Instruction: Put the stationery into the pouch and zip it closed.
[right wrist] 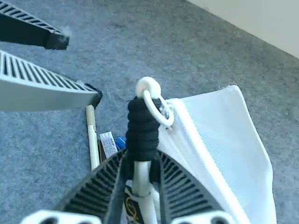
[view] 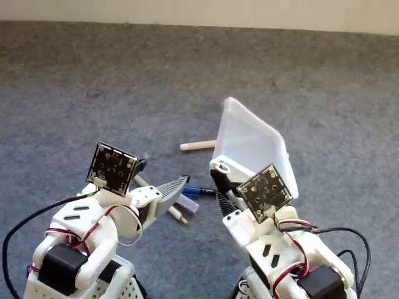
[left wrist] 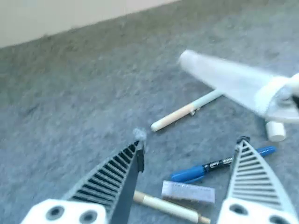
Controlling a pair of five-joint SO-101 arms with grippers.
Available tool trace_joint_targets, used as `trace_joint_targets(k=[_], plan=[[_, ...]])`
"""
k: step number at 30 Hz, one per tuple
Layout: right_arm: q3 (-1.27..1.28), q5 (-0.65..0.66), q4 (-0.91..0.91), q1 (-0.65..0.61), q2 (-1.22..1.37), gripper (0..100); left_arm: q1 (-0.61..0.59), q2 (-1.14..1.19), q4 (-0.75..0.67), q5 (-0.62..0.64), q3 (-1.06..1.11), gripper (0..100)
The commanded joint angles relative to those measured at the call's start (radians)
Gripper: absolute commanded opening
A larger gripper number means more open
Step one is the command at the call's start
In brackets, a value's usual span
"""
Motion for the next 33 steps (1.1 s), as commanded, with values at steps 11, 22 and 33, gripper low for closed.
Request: trace_joint_targets(k=[11,22,33], plan=[[0.016,0.014,-0.008,0.008,-0.013,0.5,0.168,0.012,-0.144,0.06,0.008,27],[0.016,0.006,-0.021,0.007,-0.013,0.5,0.18,0.012,-0.267,0.066,0.122,27],[0.016,0.006,-0.015,-0.062,-0.013,0.5,0.179,0.013,-0.373,0.066,0.202,27]])
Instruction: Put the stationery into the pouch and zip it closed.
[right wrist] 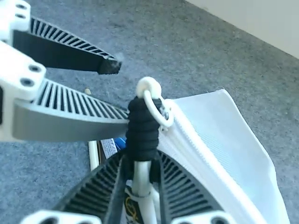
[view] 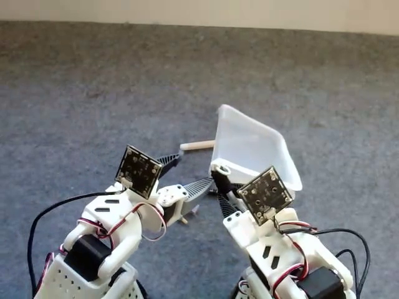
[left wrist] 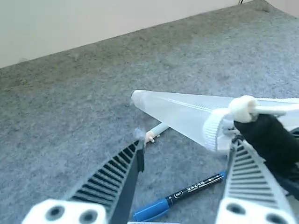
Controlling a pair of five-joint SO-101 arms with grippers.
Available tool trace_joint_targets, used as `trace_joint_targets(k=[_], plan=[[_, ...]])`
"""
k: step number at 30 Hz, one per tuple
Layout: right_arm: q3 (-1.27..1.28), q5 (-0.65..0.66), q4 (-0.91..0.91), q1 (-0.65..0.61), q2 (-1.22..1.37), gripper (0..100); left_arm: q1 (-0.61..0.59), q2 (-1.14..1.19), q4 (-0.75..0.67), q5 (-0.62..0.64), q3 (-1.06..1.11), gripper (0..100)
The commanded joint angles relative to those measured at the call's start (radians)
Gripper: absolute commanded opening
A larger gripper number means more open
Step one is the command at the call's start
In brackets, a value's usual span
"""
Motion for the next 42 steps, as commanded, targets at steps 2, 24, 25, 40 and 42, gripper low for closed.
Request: trace_joint_targets(k=[2,24,25,40,42], plan=[[-0.01,0.002,-0.016,-0.082,-0.002,0.5,0.013,0.018,-0.025,0.008,-0.012,27],[-0.005,0.002,-0.013,-0.088,-0.002,0.5,0.005,0.308,-0.091,-0.14,-0.091,1],[0.002,0.002,-0.013,-0.088,-0.002,0.5,0.005,0.308,-0.091,-0.149,-0.091,0],[0.016,0.002,-0.021,-0.082,-0.002,0.5,-0.142,0.308,-0.038,-0.149,-0.139,1],[0.016,0.002,-0.022,-0.045,-0.002,0.5,-0.148,0.308,-0.005,-0.147,-0.16,1]])
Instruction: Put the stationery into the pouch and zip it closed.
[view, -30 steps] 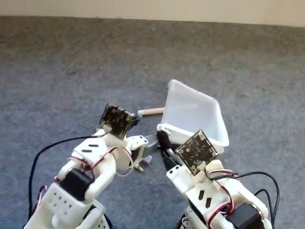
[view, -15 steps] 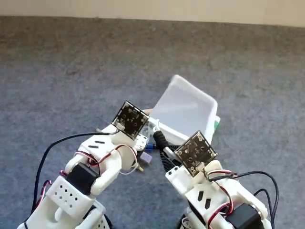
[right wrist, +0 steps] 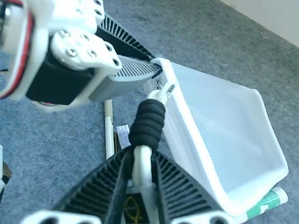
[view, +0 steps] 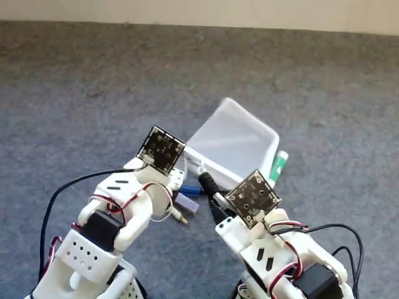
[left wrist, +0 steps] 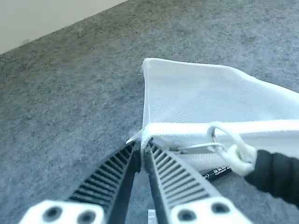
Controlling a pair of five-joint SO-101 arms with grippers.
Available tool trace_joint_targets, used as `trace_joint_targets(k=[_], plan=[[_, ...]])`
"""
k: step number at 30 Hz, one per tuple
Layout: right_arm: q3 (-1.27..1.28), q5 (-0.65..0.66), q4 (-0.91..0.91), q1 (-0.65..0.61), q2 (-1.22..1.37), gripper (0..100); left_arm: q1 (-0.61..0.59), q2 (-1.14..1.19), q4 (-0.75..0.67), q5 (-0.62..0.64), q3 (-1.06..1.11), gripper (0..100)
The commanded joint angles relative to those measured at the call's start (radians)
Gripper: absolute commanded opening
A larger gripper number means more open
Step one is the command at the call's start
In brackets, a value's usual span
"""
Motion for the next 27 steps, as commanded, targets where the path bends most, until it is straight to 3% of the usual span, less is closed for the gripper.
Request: trace_joint_targets(k=[1,16,20,27], plan=[[-0.01,0.002,-0.024,0.056,-0.004,0.5,-0.042,0.007,0.049,-0.003,-0.087,1],[-0.018,0.002,-0.022,0.094,-0.004,0.5,-0.108,0.007,0.112,0.04,-0.134,1],[-0.018,0.002,-0.022,0.163,-0.004,0.5,-0.111,0.007,0.164,0.04,-0.17,1],[-0.01,0.002,-0.048,0.236,-0.004,0.5,-0.24,0.007,0.166,0.081,-0.185,1]])
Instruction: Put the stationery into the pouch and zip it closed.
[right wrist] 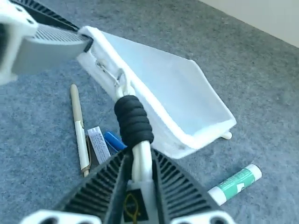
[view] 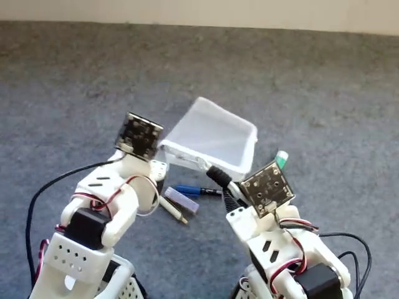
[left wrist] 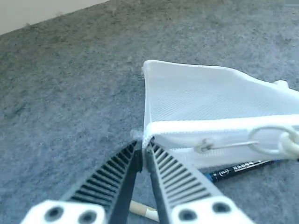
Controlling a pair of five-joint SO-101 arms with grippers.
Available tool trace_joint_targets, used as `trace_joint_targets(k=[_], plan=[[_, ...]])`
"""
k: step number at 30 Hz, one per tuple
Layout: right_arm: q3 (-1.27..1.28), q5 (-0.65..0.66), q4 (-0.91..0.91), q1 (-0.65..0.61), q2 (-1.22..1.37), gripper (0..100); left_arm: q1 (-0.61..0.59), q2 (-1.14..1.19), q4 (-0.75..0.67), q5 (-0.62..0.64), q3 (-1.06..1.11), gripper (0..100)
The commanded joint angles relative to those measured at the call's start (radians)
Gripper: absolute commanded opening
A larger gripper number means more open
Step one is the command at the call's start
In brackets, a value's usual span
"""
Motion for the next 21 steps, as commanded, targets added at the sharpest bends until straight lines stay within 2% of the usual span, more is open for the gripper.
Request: trace_joint_targets(k=[1,15,21], plan=[[-0.01,-0.002,-0.054,0.064,-0.004,0.5,-0.084,0.007,0.003,0.015,-0.065,1],[-0.008,-0.003,-0.11,0.189,-0.004,0.5,-0.246,0.007,0.008,0.018,-0.081,1],[-0.007,-0.02,-0.139,0.229,0.002,0.5,-0.278,0.005,0.008,0.037,-0.079,1]])
